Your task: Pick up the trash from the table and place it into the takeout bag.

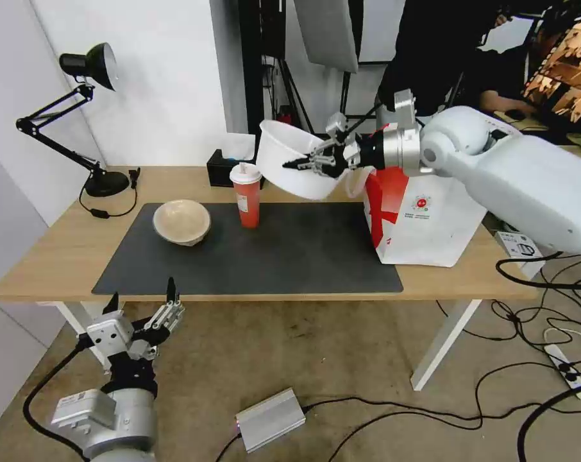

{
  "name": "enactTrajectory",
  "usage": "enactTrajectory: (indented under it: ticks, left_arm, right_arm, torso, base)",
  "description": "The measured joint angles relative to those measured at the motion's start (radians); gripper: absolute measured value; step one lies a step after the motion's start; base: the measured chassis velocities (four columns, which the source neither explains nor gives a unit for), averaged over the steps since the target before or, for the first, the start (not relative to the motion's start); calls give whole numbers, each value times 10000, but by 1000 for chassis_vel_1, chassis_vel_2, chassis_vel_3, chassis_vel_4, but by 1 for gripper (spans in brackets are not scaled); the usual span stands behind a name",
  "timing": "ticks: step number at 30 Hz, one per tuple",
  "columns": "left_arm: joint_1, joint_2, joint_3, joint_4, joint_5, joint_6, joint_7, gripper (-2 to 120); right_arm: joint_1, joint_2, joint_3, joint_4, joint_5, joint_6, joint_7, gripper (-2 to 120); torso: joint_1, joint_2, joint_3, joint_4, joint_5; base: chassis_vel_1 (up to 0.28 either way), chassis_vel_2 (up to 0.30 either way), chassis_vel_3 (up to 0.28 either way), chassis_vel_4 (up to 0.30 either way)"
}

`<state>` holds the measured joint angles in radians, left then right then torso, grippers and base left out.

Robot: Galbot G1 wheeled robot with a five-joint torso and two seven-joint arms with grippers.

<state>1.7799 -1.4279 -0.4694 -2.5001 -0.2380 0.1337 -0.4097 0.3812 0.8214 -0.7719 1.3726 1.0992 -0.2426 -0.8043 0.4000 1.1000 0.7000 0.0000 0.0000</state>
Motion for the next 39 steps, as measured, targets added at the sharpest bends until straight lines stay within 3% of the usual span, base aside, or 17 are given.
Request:
enactTrajectory:
  ticks: [14, 39]
  left_arm:
    - [125, 71, -18, 1, 3, -5, 1, 100]
    - [155, 300, -39, 1, 6, -11, 6, 100]
  right_arm:
    - [594, -151, 28, -331, 199, -5, -22, 0]
    - [1114, -1150, 88, -484, 406, 20, -190, 0]
  torso:
    - [0, 0, 0, 0, 0]
    - [0, 0, 0, 0, 1]
  base:
    - [0, 0, 0, 0]
    - [0, 0, 0, 0]
